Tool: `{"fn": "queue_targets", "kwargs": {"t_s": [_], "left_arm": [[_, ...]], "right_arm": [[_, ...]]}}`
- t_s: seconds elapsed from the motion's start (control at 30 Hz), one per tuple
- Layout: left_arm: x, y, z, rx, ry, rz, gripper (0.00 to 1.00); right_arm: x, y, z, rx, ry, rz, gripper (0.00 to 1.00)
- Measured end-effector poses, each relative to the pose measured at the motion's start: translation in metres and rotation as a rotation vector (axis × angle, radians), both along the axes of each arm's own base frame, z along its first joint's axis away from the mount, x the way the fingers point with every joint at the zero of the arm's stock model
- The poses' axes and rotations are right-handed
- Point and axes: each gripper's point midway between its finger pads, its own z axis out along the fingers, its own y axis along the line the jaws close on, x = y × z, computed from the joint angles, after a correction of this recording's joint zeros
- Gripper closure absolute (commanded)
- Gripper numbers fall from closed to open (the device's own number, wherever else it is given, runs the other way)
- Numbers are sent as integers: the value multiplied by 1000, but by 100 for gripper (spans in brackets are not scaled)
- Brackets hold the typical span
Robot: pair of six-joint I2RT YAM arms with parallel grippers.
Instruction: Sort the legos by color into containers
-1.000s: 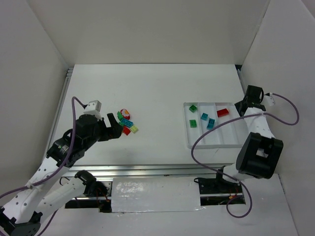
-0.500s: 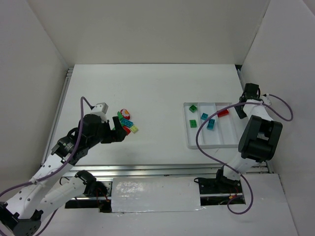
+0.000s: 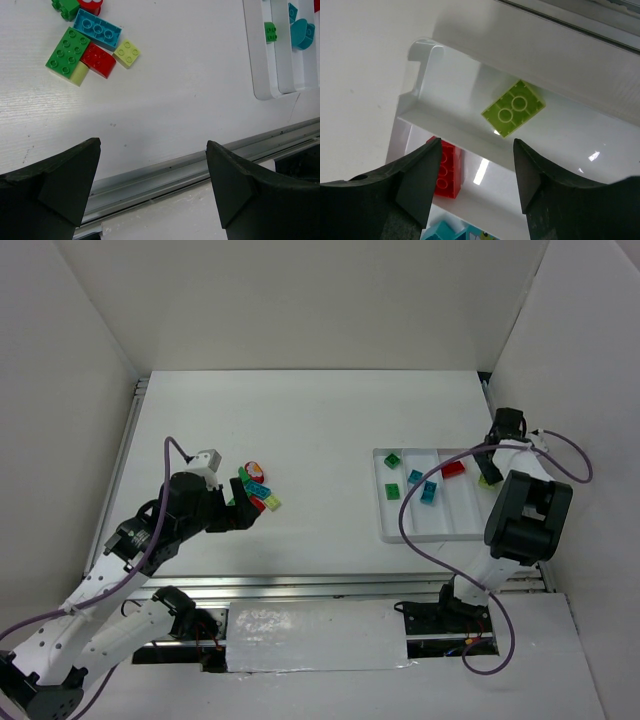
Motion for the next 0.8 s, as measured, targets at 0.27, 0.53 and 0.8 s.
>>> {"fn": "queue_targets", "kwargs": {"t_s": [0.27, 0.53, 0.8], "left_arm": [[7, 18, -7, 40, 27, 133, 0], [5, 72, 4, 89, 54, 501, 1], [-9, 99, 37, 35, -85, 569, 1]], "right_arm": [[20, 90, 98, -125, -216, 247, 0], [-12, 312, 208, -91, -595, 944, 0], [-50, 513, 46, -84, -166, 1580, 8]]}}
